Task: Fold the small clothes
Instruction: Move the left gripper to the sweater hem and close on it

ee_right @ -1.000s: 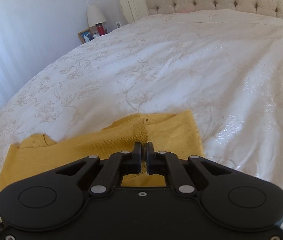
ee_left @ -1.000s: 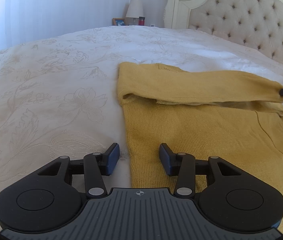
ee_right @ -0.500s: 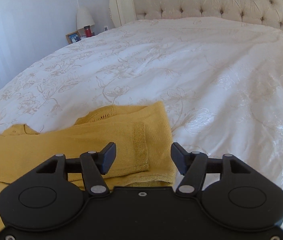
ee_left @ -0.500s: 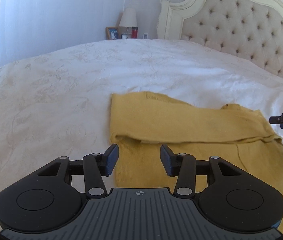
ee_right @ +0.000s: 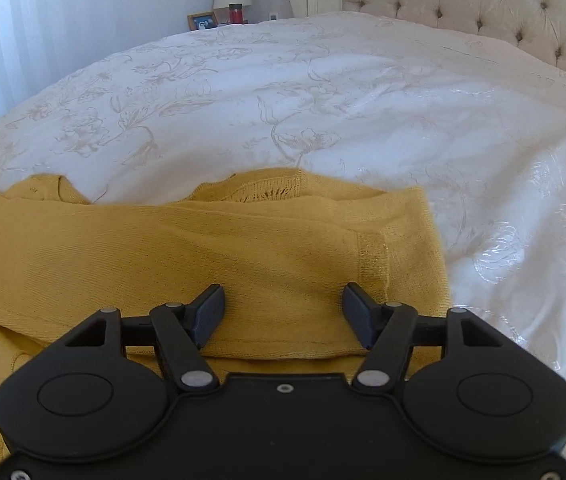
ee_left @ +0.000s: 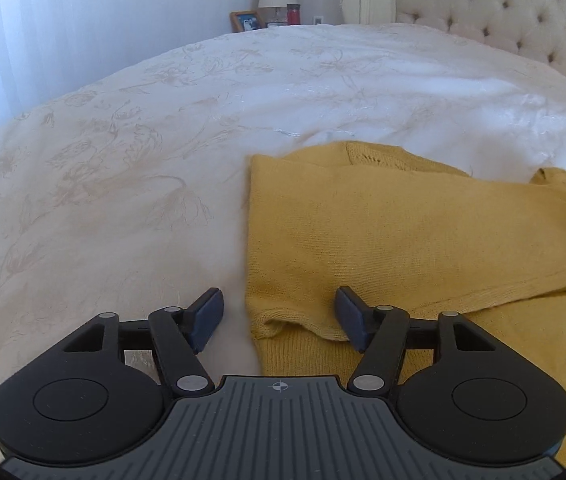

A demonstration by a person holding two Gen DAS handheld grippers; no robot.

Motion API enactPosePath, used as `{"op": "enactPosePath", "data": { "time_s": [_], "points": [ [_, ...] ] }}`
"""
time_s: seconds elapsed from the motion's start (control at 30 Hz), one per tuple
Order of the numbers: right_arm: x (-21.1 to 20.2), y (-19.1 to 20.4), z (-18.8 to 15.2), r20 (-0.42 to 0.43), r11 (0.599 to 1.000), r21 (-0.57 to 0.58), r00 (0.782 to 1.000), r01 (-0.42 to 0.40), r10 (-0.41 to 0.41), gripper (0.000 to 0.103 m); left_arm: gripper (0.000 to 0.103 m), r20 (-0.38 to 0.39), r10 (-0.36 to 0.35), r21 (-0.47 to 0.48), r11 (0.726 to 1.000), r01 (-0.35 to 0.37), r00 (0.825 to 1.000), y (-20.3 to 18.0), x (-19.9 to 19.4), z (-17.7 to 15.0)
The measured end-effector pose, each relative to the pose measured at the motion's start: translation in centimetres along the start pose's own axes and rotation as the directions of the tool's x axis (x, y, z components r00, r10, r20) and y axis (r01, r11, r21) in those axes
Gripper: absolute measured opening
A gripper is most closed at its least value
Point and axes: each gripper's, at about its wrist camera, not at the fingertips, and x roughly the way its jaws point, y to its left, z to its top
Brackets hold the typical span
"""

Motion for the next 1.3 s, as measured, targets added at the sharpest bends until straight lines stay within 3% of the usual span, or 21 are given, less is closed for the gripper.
{"op": "enactPosePath", "data": {
  "time_s": [0.1, 0.23, 0.37, 0.57, 0.7, 0.9, 1.1, 1.3],
  "points": [
    [-1.2, 0.3, 0.2, 0.003, 1.0, -0.006, 1.0, 0.016, -0.016, 0.069, 0.06, -0.038, -0.014, -0.06, 0.998, 0.011, 0.999, 0.7, -1.3, 0.2],
    [-4.0, 1.6, -0.6, 0.022, 0.998, 0.016, 0.998, -0.062, 0.061, 0.071, 0.061, -0.084, -0.069, -0.063, 0.996, 0.064, 0.994, 0.7, -3.7, -1.8],
    [-6.6, 3.2, -3.2, -0.015, 0.996, -0.01, 0.995, -0.094, 0.094, 0.071, 0.062, -0.121, -0.103, -0.029, 0.995, 0.1, 0.987, 0.5, -6.5, -4.6],
    [-11.4, 3.1, -8.0, -0.07, 0.996, 0.016, 0.993, -0.091, 0.092, 0.071, 0.069, -0.186, -0.148, -0.086, 0.987, 0.134, 0.971, 1.4, -10.0, -7.7],
    [-14.9, 2.2, -10.4, -0.095, 0.992, 0.065, 0.989, -0.104, 0.11, 0.072, 0.072, -0.246, -0.177, -0.096, 0.983, 0.158, 0.953, 1.5, -11.8, -9.3],
    [-20.2, -0.2, -13.0, -0.123, 0.979, 0.18, 0.985, -0.096, 0.119, 0.077, 0.072, -0.311, -0.262, -0.226, 0.954, 0.196, 0.914, 3.0, -13.3, -10.9],
    [-23.4, -3.0, -14.9, -0.156, 0.969, 0.241, 0.984, -0.046, 0.085, 0.083, 0.072, -0.364, -0.288, -0.21, 0.952, 0.223, 0.886, 2.7, -14.4, -11.9],
    [-24.0, -4.9, -16.5, -0.248, 0.961, 0.275, 0.966, -0.009, 0.08, 0.091, 0.072, -0.392, -0.312, -0.217, 0.946, 0.243, 0.865, 2.5, -14.9, -12.7]
  ]
}}
